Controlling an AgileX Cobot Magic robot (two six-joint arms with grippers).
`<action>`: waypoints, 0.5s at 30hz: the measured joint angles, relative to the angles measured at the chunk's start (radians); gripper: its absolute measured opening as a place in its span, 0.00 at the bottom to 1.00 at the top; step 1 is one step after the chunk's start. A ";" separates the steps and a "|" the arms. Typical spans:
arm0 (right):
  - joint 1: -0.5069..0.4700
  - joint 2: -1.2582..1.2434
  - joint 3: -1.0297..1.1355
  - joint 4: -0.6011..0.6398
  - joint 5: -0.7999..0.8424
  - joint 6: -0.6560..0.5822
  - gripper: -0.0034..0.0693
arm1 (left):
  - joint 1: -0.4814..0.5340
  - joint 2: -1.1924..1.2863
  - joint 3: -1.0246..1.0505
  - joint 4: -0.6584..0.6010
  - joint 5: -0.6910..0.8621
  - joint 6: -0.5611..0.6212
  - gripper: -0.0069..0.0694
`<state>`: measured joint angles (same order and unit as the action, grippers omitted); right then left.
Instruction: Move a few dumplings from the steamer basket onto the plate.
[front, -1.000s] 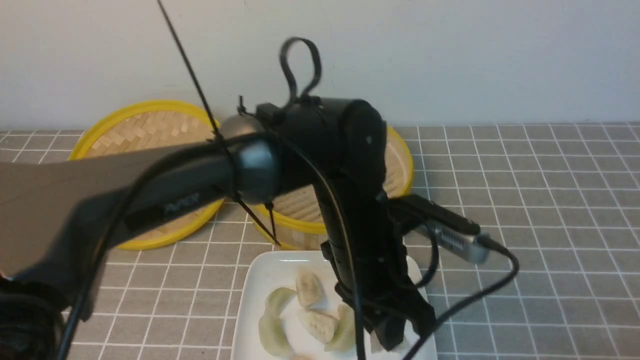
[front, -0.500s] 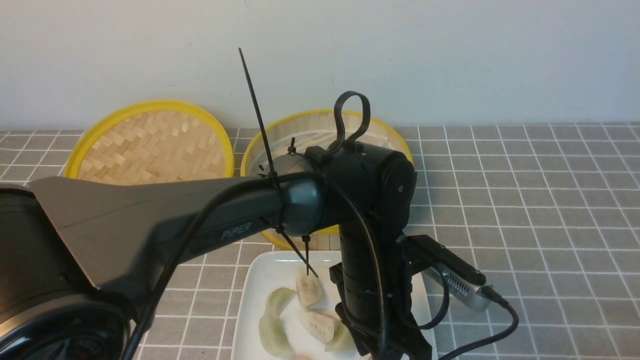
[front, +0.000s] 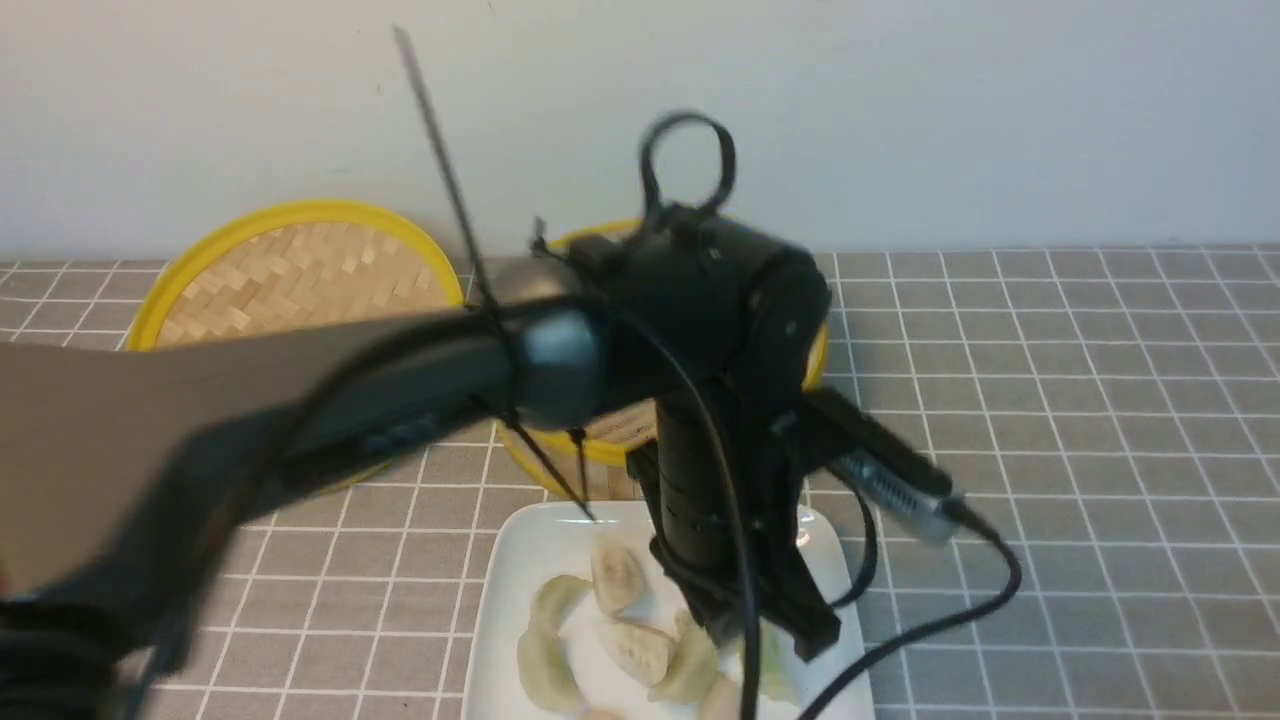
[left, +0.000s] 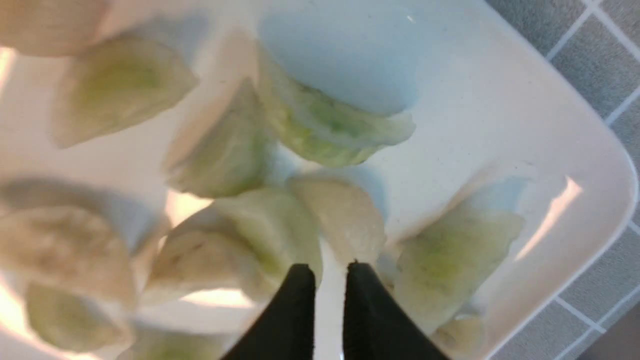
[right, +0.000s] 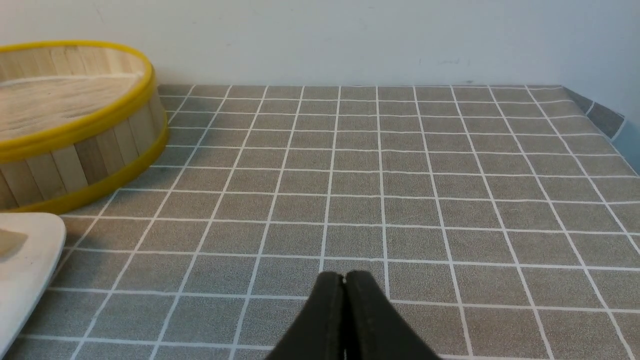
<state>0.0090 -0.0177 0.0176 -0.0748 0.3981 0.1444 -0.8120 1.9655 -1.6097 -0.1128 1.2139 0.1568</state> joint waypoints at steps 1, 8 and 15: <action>0.000 0.000 0.000 0.000 0.000 0.000 0.03 | 0.002 -0.048 0.000 0.008 0.000 -0.012 0.11; 0.000 0.000 0.000 0.000 0.000 0.000 0.03 | 0.005 -0.368 0.018 0.014 -0.107 -0.061 0.08; 0.000 0.000 0.000 0.000 0.000 0.000 0.03 | 0.006 -0.753 0.269 0.056 -0.382 -0.092 0.08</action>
<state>0.0090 -0.0177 0.0176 -0.0748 0.3981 0.1444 -0.8063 1.2122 -1.3403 -0.0565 0.8319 0.0644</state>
